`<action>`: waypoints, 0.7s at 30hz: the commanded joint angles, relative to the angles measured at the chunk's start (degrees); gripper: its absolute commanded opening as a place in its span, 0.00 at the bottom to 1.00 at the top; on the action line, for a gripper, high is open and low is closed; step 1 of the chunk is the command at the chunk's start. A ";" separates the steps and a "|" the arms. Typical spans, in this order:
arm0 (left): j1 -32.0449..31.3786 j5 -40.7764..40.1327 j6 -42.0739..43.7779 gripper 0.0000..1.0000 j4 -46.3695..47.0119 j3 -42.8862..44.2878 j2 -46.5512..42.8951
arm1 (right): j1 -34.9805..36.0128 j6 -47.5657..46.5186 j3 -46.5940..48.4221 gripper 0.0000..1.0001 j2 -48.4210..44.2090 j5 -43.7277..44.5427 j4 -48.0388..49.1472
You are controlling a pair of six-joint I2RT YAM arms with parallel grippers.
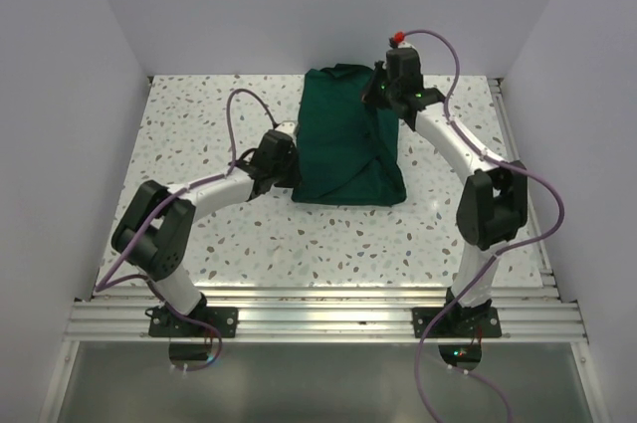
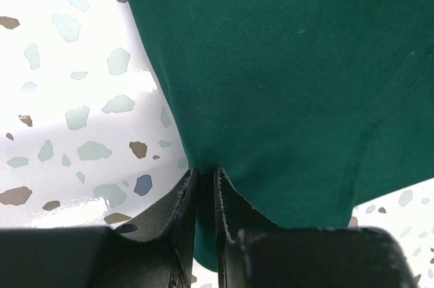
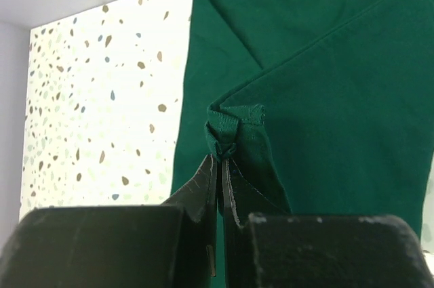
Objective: Prepare the surgical pack
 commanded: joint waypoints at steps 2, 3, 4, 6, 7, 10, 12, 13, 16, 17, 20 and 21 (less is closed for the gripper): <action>-0.31 0.28 2.48 0.17 1.70 1.87 1.99 | 2.61 -0.67 3.40 0.00 0.80 0.27 4.91; -0.31 0.28 2.83 0.15 1.79 2.05 2.17 | 3.84 -0.67 3.58 0.00 0.98 0.88 5.26; -0.40 0.11 2.92 0.15 1.87 2.05 2.34 | 4.46 -0.67 3.67 0.00 1.07 1.06 6.13; -0.57 0.11 3.18 0.14 2.49 1.96 2.61 | 6.47 -0.85 4.02 0.00 1.77 1.51 6.93; -0.75 0.02 3.45 0.13 2.66 1.96 2.70 | 7.18 -0.85 4.11 0.00 2.12 1.59 7.97; -1.97 -0.94 4.15 0.12 3.11 2.22 3.13 | 10.08 -1.54 5.51 0.00 4.22 1.50 8.69; -2.68 -2.96 4.41 0.15 2.23 2.92 3.22 | 11.84 -1.99 6.91 0.00 6.16 2.29 8.34; -3.12 -3.49 4.50 0.17 2.14 3.10 3.05 | 12.19 -2.08 7.18 0.00 6.69 2.12 8.25; -4.17 -4.72 4.77 0.20 3.36 1.88 1.21 | 12.99 -1.20 6.57 0.00 8.71 0.19 10.52; -4.26 -4.81 4.85 0.20 3.80 1.61 0.85 | 13.25 -1.11 6.57 0.00 9.32 0.10 11.23; -4.18 -5.08 5.12 0.21 4.07 1.69 0.94 | 14.22 -0.50 7.27 0.00 12.31 -2.62 12.46; -4.18 -5.17 5.21 0.21 3.72 1.96 1.11 | 14.92 -0.41 7.36 0.00 13.10 -2.89 12.64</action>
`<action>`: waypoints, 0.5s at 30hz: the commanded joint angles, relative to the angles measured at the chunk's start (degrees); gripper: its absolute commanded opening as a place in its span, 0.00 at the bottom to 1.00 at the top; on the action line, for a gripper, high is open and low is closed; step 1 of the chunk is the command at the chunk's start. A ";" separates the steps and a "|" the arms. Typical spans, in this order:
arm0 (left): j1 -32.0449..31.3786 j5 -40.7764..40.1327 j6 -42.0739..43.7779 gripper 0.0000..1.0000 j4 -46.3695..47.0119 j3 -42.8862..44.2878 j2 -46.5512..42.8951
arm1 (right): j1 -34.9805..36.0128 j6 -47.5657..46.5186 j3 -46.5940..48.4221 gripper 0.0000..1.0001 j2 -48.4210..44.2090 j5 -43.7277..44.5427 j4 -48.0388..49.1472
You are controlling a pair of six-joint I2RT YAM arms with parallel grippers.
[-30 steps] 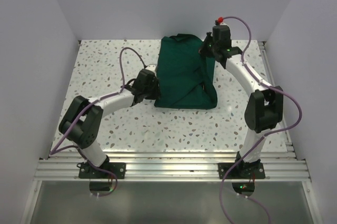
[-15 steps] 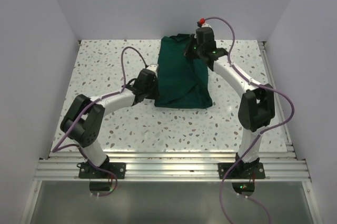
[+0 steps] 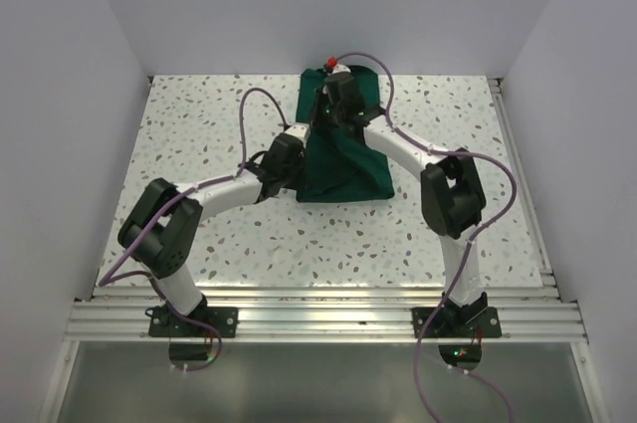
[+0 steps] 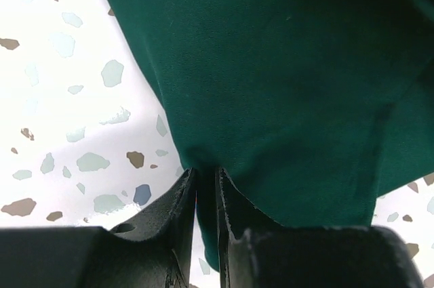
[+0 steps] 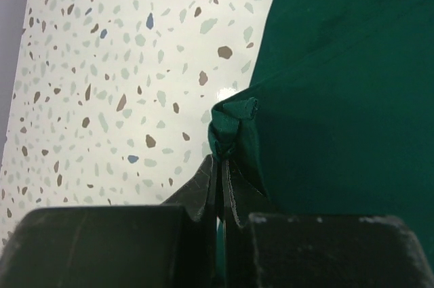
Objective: Prepare the surgical pack
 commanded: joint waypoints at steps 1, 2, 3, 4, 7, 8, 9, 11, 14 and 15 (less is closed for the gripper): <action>-0.66 0.10 1.45 0.21 2.74 1.04 -0.50 | 1.55 1.12 3.21 0.00 2.65 -3.41 7.40; -0.66 -0.07 1.45 0.21 2.48 1.31 -0.24 | 1.90 1.65 2.94 0.00 3.27 -3.76 7.75; -0.66 -0.07 1.45 0.21 2.56 1.22 -0.33 | 2.16 2.00 2.77 0.00 3.72 -4.12 8.19; -0.66 -0.25 1.45 0.21 2.56 1.05 -0.50 | 2.25 2.70 2.51 0.00 4.59 -4.90 8.97; -0.48 -0.34 1.10 0.24 3.09 0.43 -1.46 | 2.78 4.02 1.45 0.00 5.65 -5.61 10.29; -0.31 -0.16 0.92 0.28 3.09 0.26 -1.73 | 2.86 4.29 0.75 0.00 6.18 -6.14 10.65; -0.13 -0.08 0.57 0.30 3.09 0.17 -2.08 | 3.04 4.55 0.40 0.00 6.44 -6.40 11.35; 0.66 0.80 0.48 0.36 3.09 -0.27 -3.31 | 3.22 5.34 -0.48 0.00 7.14 -6.93 11.35; 1.19 0.89 0.13 0.42 3.09 -0.80 -4.89 | 3.31 5.52 -0.66 0.01 7.76 -7.19 11.27; 1.36 0.89 -0.13 0.43 3.09 -0.80 -5.33 | 3.39 5.52 -0.75 0.07 8.02 -7.20 11.35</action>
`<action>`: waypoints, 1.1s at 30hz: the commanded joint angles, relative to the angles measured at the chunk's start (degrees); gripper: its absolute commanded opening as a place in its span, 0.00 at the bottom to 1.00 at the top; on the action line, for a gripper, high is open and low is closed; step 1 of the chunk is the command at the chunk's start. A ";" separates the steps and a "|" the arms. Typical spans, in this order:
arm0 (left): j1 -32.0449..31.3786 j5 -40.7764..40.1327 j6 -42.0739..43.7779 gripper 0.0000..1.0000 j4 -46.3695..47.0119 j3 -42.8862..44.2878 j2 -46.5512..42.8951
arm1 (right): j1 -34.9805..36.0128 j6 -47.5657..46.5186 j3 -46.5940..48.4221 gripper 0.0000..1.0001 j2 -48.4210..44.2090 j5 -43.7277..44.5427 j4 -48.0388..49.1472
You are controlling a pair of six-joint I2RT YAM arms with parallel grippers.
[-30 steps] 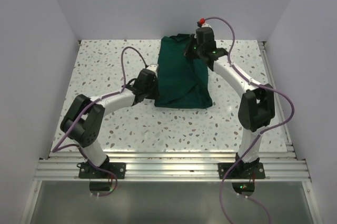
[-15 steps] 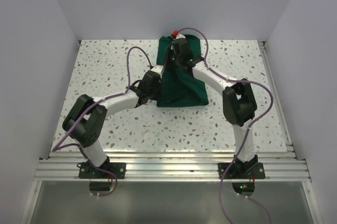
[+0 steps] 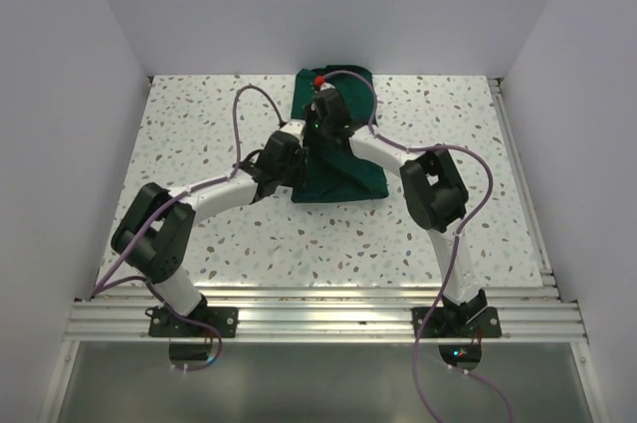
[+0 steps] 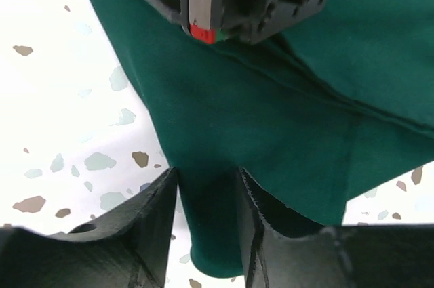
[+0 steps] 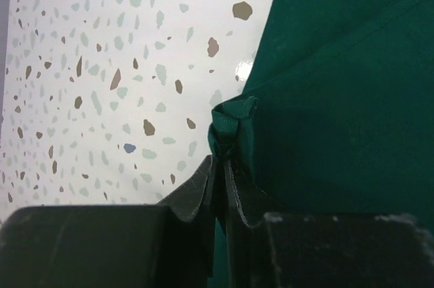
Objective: Prepare the surgical pack
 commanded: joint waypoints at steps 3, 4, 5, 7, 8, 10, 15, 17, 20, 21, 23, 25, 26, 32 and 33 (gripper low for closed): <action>1.08 0.43 -0.72 0.46 3.09 -0.74 -5.03 | 1.53 1.96 -0.18 0.25 0.12 -3.37 5.65; 1.69 0.61 -0.90 0.47 3.09 -1.00 -5.91 | 1.54 2.31 -0.27 0.29 -0.15 -3.46 5.65; 2.05 0.96 -0.99 0.47 2.83 -1.09 -6.35 | 1.45 2.48 -0.71 0.32 -0.41 -3.63 7.04; 3.62 1.66 -1.78 0.47 2.39 -1.35 -8.01 | 1.45 3.36 -1.15 0.39 -1.64 -3.81 7.67; 4.24 1.84 -1.95 0.47 1.95 -1.61 -8.63 | 1.45 3.80 -1.15 0.41 -2.25 -4.25 7.84; 5.99 2.01 -2.74 0.47 1.25 -2.23 -11.17 | 1.45 5.20 -0.89 0.44 -3.48 -5.04 8.54; 9.16 1.22 -4.68 0.47 0.71 -5.21 -17.68 | 1.36 7.93 1.39 0.50 -5.16 -5.83 7.41; 10.48 2.54 -4.68 0.48 0.72 -5.57 -18.75 | 1.01 7.58 2.28 0.50 -6.55 -4.52 6.44; 11.10 4.29 -4.51 0.50 0.45 -4.08 -17.00 | -0.48 6.88 2.02 0.46 -8.66 -3.37 4.07; 11.19 4.82 -4.59 0.50 0.54 -3.21 -15.77 | -0.92 6.44 1.67 0.45 -9.11 -3.37 3.37; 11.45 6.40 -4.86 0.51 1.41 -2.15 -14.45 | -2.15 5.74 -0.18 0.40 -10.43 -2.76 2.84; 11.54 7.46 -5.12 0.56 2.73 -0.48 -12.17 | -2.94 4.16 -2.63 0.36 -12.19 -0.74 2.22; 11.54 7.46 -5.21 0.57 2.74 0.40 -11.11 | -3.03 3.72 -3.25 0.29 -12.63 -0.04 1.79; 11.54 9.13 -5.56 0.61 2.82 7.95 -2.85 | -3.21 1.87 -5.89 0.03 -12.19 1.11 -0.59; 11.54 9.05 -5.73 0.62 2.65 9.88 -0.84 | -3.21 1.96 -6.33 0.01 -11.93 0.94 0.02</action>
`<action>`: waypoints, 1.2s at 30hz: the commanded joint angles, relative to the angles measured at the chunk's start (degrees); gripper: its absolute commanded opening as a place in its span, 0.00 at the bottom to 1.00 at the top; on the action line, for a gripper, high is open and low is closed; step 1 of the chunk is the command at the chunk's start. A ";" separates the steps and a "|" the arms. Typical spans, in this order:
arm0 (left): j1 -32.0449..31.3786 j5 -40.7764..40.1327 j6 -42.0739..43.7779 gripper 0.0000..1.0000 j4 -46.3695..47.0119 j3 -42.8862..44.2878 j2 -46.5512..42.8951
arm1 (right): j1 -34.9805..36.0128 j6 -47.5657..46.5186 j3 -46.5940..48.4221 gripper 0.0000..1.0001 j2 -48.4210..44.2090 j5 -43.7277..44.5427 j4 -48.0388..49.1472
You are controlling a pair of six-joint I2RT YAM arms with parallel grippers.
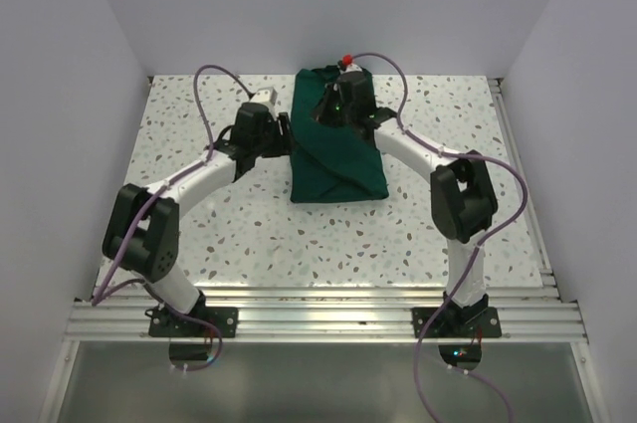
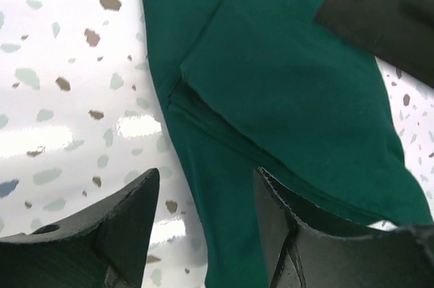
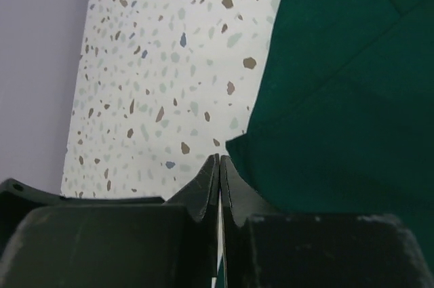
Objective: Prepare the surgical pack
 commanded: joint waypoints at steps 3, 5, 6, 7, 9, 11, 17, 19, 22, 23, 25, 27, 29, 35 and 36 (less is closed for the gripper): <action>0.48 1.42 -1.41 0.63 2.23 8.65 6.44 | 0.77 -0.45 -2.67 0.00 1.65 -0.62 -1.04; 0.48 1.33 -1.76 0.66 1.97 10.07 7.94 | 0.86 0.17 -2.14 0.00 3.67 -2.11 -0.61; 0.48 1.16 -1.94 0.67 1.88 11.38 9.34 | 0.94 0.52 -2.05 0.00 4.38 -2.47 -0.43; 0.48 0.89 -2.03 0.68 1.62 12.00 9.97 | 1.03 0.70 -1.36 0.00 5.60 -2.91 -0.34; 0.57 0.54 -2.20 0.68 0.92 13.67 11.81 | 1.38 0.70 -0.82 0.00 6.75 -3.96 -0.25; 0.57 0.19 -2.20 0.69 0.47 14.47 12.87 | 1.91 0.70 0.14 0.00 8.07 -4.58 -0.43; 2.85 0.62 -3.52 0.69 0.56 13.86 14.01 | 2.96 1.58 -0.64 0.00 9.66 -6.34 0.89; 4.08 1.67 -3.78 0.69 1.00 13.15 14.01 | 3.49 1.76 -1.17 0.00 9.57 -7.48 1.94; 4.79 2.73 -3.96 0.67 1.26 12.71 14.45 | 4.02 2.20 -2.22 0.00 8.96 -7.92 3.35; 4.87 2.82 -3.87 0.67 1.35 12.71 14.63 | 4.02 2.20 -2.40 0.00 8.69 -7.75 3.44; 4.79 3.79 -3.96 0.65 1.88 12.45 15.16 | 4.02 2.02 -2.75 0.00 7.55 -7.13 3.44; 4.79 4.32 -4.22 0.65 2.23 12.01 15.77 | 4.02 1.58 -2.76 0.00 6.76 -6.69 2.65; 4.79 5.19 -4.75 0.65 3.02 11.40 16.47 | 3.84 1.23 -2.93 0.00 5.09 -5.82 2.04; 4.79 6.78 -5.81 0.65 5.57 10.78 18.05 | 2.35 -0.97 -8.45 0.00 -2.72 -1.60 1.15; 4.79 6.78 -5.81 0.65 5.75 10.78 18.23 | 1.65 -0.97 -9.69 0.00 -3.95 -1.42 1.33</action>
